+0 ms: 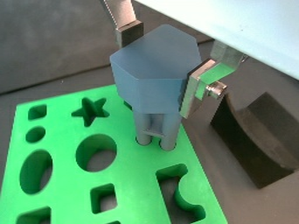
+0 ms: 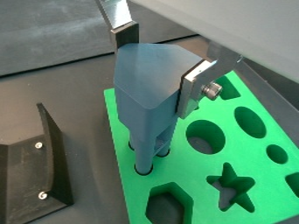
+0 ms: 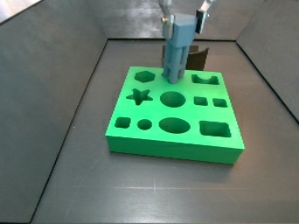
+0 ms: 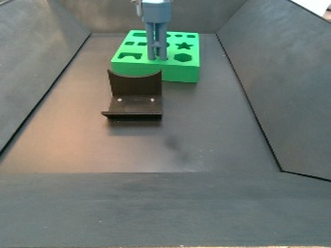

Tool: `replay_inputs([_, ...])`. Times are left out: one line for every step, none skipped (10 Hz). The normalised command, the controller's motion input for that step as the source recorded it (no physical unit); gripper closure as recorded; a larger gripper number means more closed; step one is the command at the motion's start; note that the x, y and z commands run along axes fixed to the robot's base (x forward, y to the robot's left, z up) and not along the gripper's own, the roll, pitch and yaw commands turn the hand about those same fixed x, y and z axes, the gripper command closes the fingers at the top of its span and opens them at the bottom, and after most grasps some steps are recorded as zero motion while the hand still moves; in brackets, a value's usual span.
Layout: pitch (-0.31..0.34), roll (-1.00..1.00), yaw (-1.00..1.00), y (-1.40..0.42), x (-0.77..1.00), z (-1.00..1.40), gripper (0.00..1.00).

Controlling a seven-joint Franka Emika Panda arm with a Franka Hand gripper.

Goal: Pick up the 3 prong object. Move up. Move to above the board. Insert the 3 prong object.
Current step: Insert the 3 prong object.

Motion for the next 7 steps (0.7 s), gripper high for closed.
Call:
replay_inputs([-0.104, 0.12, 0.32, -0.10, 0.31, -0.90, 1.00])
replay_inputs([-0.050, 0.12, 0.31, -0.07, 0.38, -1.00, 1.00])
replay_inputs([-0.026, 0.18, 0.34, 0.00, 0.37, -0.91, 1.00])
replay_inputs([-0.026, 0.13, 0.33, 0.04, 0.42, -0.92, 1.00])
replay_inputs([-0.017, 0.11, 0.33, 0.02, 0.41, -0.99, 1.00])
replay_inputs([0.006, 0.00, 0.00, 0.00, 0.00, 0.00, 1.00])
replay_inputs([0.000, 0.00, 0.00, 0.00, 0.00, 0.00, 1.00])
